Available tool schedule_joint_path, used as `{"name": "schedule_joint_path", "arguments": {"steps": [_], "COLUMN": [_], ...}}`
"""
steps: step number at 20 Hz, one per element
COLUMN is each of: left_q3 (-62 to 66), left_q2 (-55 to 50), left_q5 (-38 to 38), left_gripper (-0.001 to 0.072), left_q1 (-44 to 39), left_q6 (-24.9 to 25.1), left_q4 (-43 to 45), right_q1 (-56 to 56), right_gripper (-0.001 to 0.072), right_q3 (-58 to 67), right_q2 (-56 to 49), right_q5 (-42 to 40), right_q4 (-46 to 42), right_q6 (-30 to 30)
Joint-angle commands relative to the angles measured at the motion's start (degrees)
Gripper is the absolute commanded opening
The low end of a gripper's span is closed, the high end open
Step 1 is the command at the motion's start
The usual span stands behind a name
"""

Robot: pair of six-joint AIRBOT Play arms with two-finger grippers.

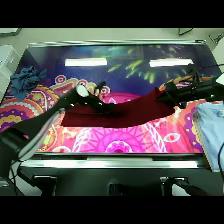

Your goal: Fold the clothes and pants, and hang the long-sleeved shirts on hangers.

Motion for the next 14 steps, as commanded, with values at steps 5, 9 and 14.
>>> {"name": "schedule_joint_path", "arguments": {"steps": [5, 9, 14], "left_q3": [-0.57, -0.31, -0.17], "left_q2": [-8.37, -9.25, -7.48], "left_q5": [15.98, 28.52, 24.15], "left_gripper": [0.0028, 0.0028, 0.0023], "left_q1": [-15.37, -21.66, -15.5], "left_q6": [-8.59, -6.32, -0.98], "left_q4": [-18.34, -35.56, -23.3], "right_q1": [4.72, 4.72, 4.74], "right_gripper": [0.0037, 0.0037, 0.0037], "right_q3": [0.07, 0.07, 0.0], "right_q2": [11.04, 10.97, 8.61], "right_q5": [-0.17, -0.17, -0.17], "right_q4": [0.33, -0.15, 0.83], "right_q6": [7.08, 7.02, 5.73]}}
